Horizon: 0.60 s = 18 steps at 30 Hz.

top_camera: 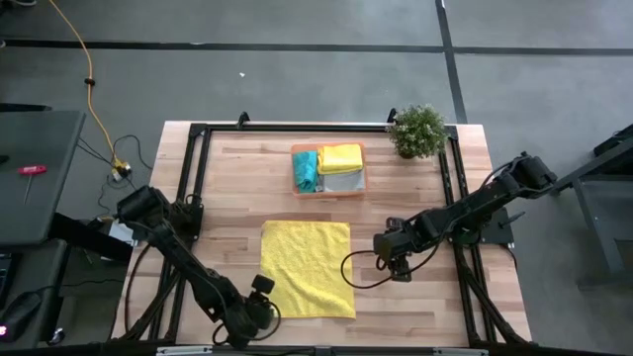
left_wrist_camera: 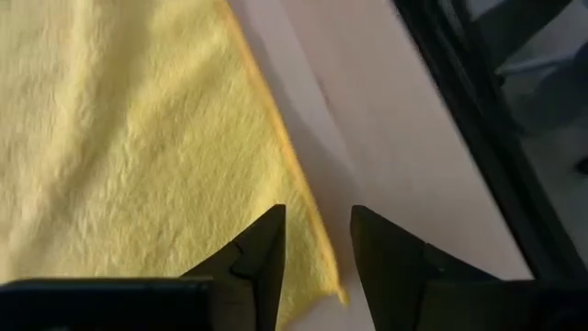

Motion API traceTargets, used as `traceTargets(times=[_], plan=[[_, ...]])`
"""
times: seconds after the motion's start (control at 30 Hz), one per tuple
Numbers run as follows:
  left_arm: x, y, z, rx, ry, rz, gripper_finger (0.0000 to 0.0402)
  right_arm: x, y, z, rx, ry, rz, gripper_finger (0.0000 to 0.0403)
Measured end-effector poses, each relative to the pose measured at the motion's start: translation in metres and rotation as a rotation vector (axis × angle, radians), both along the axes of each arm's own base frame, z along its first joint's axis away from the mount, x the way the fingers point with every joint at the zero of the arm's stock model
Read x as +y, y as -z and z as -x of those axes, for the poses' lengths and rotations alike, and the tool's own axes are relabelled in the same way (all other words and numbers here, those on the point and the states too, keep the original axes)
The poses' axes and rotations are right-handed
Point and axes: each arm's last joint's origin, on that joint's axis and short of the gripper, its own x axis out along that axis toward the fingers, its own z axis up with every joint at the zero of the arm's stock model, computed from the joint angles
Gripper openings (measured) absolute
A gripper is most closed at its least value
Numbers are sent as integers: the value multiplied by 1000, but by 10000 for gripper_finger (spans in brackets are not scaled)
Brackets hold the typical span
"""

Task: Fold microfiber towels
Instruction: Fold the yellow towel

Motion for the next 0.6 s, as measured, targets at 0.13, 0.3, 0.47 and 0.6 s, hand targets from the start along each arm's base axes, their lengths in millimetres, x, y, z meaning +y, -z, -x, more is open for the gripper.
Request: traceTargets(times=[0.13, 0.3, 0.47, 0.6], plan=[[-5, 1, 8, 71, -22, 46, 105, 0, -1, -2, -33, -6, 20, 227], [-12, 4, 15, 65, -11, 25, 96, 0, -1, -3, -36, 28, 18, 227], [-7, 5, 17, 58, -75, -40, 94, 0, -1, -4, -45, 55, 4, 227], [-7, 6, 19, 75, -81, -39, 94, 1, -1, -5, -53, 55, 0, 227]])
